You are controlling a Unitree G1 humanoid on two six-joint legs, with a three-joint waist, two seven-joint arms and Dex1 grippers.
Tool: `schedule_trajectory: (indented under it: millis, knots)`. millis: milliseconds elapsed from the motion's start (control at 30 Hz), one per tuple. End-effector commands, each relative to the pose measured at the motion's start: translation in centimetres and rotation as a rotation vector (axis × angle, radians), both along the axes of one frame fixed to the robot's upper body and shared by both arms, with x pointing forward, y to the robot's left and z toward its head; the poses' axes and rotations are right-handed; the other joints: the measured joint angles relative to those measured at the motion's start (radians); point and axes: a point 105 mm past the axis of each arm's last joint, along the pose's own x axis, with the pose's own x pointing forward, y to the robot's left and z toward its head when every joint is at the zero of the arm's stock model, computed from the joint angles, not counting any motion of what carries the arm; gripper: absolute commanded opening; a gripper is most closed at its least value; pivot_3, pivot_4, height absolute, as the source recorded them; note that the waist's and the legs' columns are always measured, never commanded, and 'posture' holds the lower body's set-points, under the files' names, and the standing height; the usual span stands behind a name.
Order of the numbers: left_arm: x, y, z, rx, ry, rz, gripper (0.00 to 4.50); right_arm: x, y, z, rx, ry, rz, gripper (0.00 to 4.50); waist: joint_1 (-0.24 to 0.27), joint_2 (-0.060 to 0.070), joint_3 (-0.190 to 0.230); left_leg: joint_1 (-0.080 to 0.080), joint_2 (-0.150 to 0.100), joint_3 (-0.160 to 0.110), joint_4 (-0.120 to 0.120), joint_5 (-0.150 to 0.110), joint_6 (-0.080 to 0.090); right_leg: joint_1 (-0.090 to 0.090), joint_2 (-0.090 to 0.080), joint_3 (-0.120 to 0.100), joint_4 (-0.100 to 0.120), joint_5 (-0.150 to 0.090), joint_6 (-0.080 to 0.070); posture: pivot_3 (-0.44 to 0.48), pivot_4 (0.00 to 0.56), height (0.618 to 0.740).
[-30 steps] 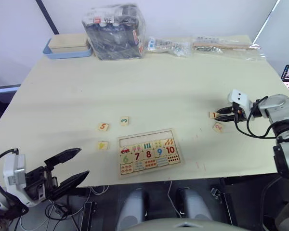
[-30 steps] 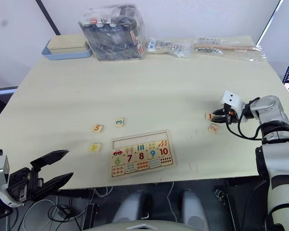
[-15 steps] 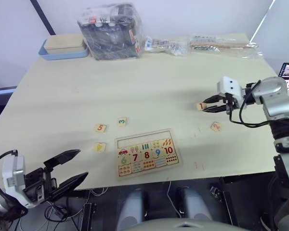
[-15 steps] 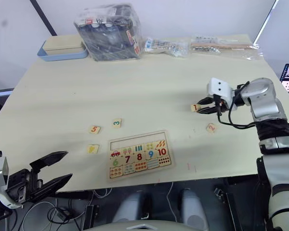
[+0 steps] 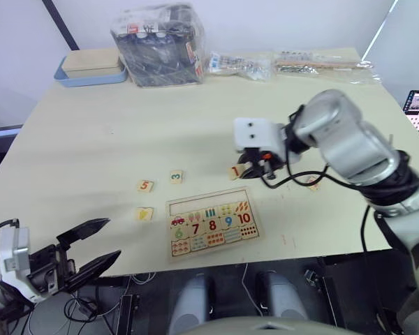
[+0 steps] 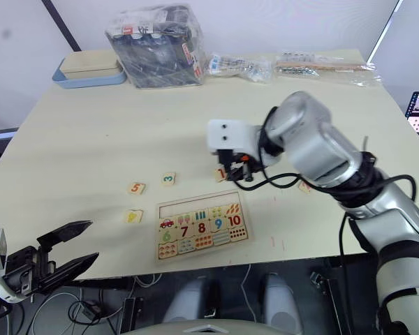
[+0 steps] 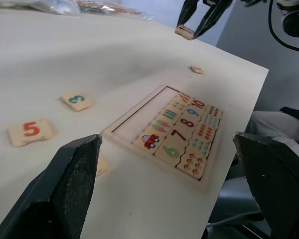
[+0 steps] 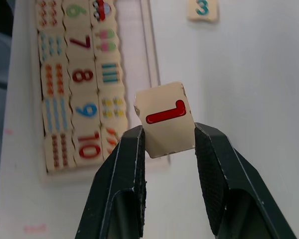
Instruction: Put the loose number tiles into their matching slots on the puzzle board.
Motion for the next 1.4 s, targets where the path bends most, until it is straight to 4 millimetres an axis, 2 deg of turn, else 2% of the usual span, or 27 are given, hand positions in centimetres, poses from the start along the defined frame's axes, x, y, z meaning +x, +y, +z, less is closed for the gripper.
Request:
schedule_trajectory:
  millis: [33,233,467,567,767,1100,1400]
  knots:
    - [-0.1,0.6,0.6,0.035,-0.029,0.003,4.50,-0.9,2.3,0.0,-0.012,-0.018,0.040,0.89,0.000,0.000,0.000,0.000,0.000,0.000,0.000,0.000,0.000,0.000,0.000,0.000,0.000,0.000,0.000,0.000,0.150,0.740]
    - [-0.4,0.8,0.4,0.039,-0.023,0.006,4.50,-0.7,5.7,-2.2,-0.057,-0.011,0.065,0.89,-0.001,0.002,0.001,0.000,0.000,-0.001,0.000,0.000,-0.001,0.000,0.000,-0.003,0.000,0.000,0.000,0.000,0.150,0.740]
    - [-0.7,0.9,0.3,0.046,-0.012,0.007,4.50,-0.7,8.7,-4.1,-0.088,0.005,0.090,0.89,-0.001,0.002,0.002,-0.001,0.000,-0.001,0.000,0.002,-0.003,0.000,0.004,-0.007,0.001,0.000,0.000,0.000,0.150,0.740]
    - [-0.8,0.8,0.3,0.050,-0.008,0.005,4.50,-0.8,10.2,-4.1,-0.095,-0.003,0.095,0.89,-0.003,0.002,0.002,-0.001,0.000,-0.001,0.000,0.001,-0.002,0.000,0.005,-0.008,0.001,0.000,0.000,0.000,0.150,0.740]
    - [-0.9,0.7,0.4,0.056,-0.005,0.005,4.50,-1.0,11.9,-4.2,-0.096,0.003,0.105,0.89,-0.001,0.002,0.002,-0.001,0.000,-0.002,0.000,0.001,-0.003,0.000,0.006,-0.009,0.001,0.000,0.000,0.000,0.150,0.740]
    - [-1.2,0.5,0.5,0.057,-0.005,0.011,4.50,-0.1,12.3,-5.5,-0.118,0.008,0.064,0.89,-0.002,0.001,0.002,-0.001,0.000,-0.002,0.000,0.002,-0.004,0.000,0.006,-0.009,0.000,0.000,0.000,0.000,0.150,0.740]
    - [-1.4,0.7,0.4,0.058,-0.004,0.019,4.50,-0.6,12.5,-6.4,-0.126,0.035,0.070,0.89,-0.002,0.001,0.002,-0.001,0.001,-0.003,0.000,0.002,-0.004,0.000,0.007,-0.010,0.000,0.000,0.000,0.000,0.150,0.740]
